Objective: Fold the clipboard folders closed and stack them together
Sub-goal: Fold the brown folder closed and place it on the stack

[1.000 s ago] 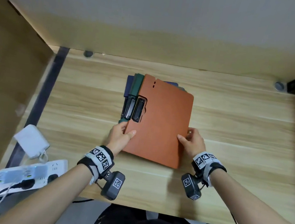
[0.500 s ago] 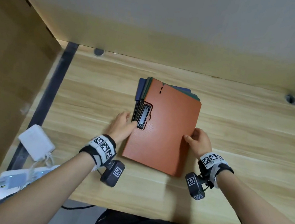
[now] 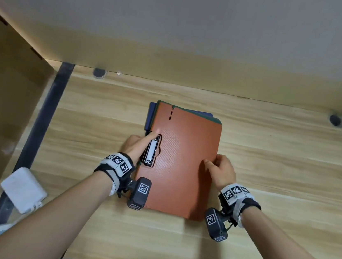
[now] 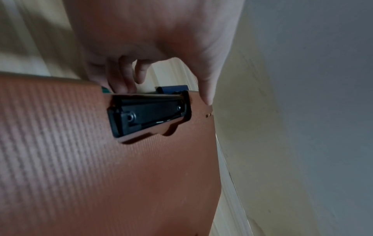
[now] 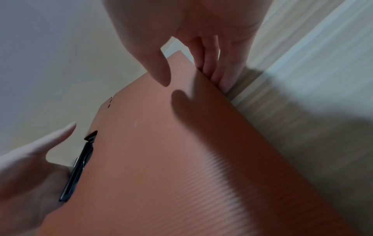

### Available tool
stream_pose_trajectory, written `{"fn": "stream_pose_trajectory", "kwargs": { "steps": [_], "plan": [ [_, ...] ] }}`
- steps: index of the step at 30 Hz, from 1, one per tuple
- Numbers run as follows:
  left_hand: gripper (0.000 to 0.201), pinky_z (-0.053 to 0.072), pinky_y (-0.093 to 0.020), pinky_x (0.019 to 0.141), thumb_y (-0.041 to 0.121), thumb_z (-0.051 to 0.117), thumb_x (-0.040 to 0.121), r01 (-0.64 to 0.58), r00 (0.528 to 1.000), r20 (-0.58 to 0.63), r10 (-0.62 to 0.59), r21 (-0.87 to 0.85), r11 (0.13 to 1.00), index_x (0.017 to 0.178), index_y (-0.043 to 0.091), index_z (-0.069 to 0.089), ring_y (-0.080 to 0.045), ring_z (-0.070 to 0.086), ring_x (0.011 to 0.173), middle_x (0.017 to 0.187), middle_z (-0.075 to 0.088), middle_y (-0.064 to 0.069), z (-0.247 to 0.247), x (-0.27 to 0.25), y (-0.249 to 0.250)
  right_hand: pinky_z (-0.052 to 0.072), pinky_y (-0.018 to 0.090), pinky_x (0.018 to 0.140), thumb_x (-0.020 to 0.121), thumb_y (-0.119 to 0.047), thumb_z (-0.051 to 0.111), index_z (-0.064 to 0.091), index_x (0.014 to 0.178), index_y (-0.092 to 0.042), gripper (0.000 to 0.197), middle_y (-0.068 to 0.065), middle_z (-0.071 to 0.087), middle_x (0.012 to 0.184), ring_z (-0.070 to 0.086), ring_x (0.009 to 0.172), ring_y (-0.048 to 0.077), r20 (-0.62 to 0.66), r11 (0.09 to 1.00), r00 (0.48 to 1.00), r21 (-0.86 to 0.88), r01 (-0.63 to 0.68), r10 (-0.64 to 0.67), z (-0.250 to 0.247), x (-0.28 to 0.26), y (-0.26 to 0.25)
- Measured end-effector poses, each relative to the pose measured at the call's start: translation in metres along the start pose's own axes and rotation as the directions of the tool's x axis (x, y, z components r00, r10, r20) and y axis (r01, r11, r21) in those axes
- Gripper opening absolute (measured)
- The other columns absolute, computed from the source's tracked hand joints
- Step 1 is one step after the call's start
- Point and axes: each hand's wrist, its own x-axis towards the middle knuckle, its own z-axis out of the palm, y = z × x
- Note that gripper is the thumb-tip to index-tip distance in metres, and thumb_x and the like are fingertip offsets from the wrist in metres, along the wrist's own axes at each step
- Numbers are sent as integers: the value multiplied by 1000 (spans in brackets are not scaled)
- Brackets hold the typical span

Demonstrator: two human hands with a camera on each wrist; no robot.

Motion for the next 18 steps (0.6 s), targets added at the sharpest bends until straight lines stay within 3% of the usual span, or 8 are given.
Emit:
{"fn": "stream_pose_trajectory", "kwargs": {
  "steps": [3, 6, 10, 14, 16, 18],
  "plan": [
    [50, 37, -25, 59, 70, 71, 70, -5, 1000, -5, 5, -29, 1000, 73, 27, 44, -8, 43, 60, 69, 45, 10, 2, -8, 6, 45, 34, 72, 79, -47, 59, 60, 95, -16, 35, -1, 68, 82, 64, 76, 22, 7, 999, 999, 26, -32, 32, -1, 2, -2],
    [45, 42, -27, 68, 61, 74, 73, 2, 1000, -12, -3, -29, 1000, 74, 23, 50, -8, 51, 67, 72, 54, 6, 2, -11, 9, 42, 32, 69, 76, -50, 59, 60, 95, -16, 38, 1, 67, 84, 63, 75, 22, 22, 997, 998, 53, -52, 51, 0, 4, -4],
    [84, 50, -38, 93, 79, 78, 44, 9, 1000, -11, -9, 24, 1000, 93, 12, 68, -22, 66, 91, 95, 73, -6, 4, -3, 4, 42, 32, 68, 71, -53, 56, 60, 89, -16, 42, 5, 66, 92, 63, 76, 22, 49, 993, 997, 91, -72, 67, -1, 5, -4],
    [99, 57, -43, 87, 85, 77, 27, -29, 998, -56, 34, 81, 996, 97, 16, 72, -23, 71, 89, 94, 76, -4, 11, 6, -7, 49, 35, 76, 76, -43, 61, 58, 80, -18, 25, 5, 68, 86, 65, 80, 25, 71, 983, 994, 154, -96, 86, -8, -3, -13],
    [104, 54, -44, 92, 79, 82, 32, -63, 995, -70, 66, 45, 997, 110, 12, 67, -24, 69, 95, 102, 74, -5, 15, -8, 0, 49, 38, 81, 79, -36, 62, 57, 79, -18, 18, 7, 69, 86, 64, 85, 27, 114, 969, 989, 221, -114, 90, -11, -7, -17],
    [98, 46, -39, 98, 59, 88, 53, -76, 994, -73, 75, -2, 997, 128, 5, 54, -27, 60, 109, 115, 64, -4, 19, -20, 6, 51, 42, 84, 75, -39, 62, 59, 86, -14, 27, 7, 69, 83, 66, 87, 29, 140, 956, 986, 268, -123, 87, -13, -10, -18]
  ]
}}
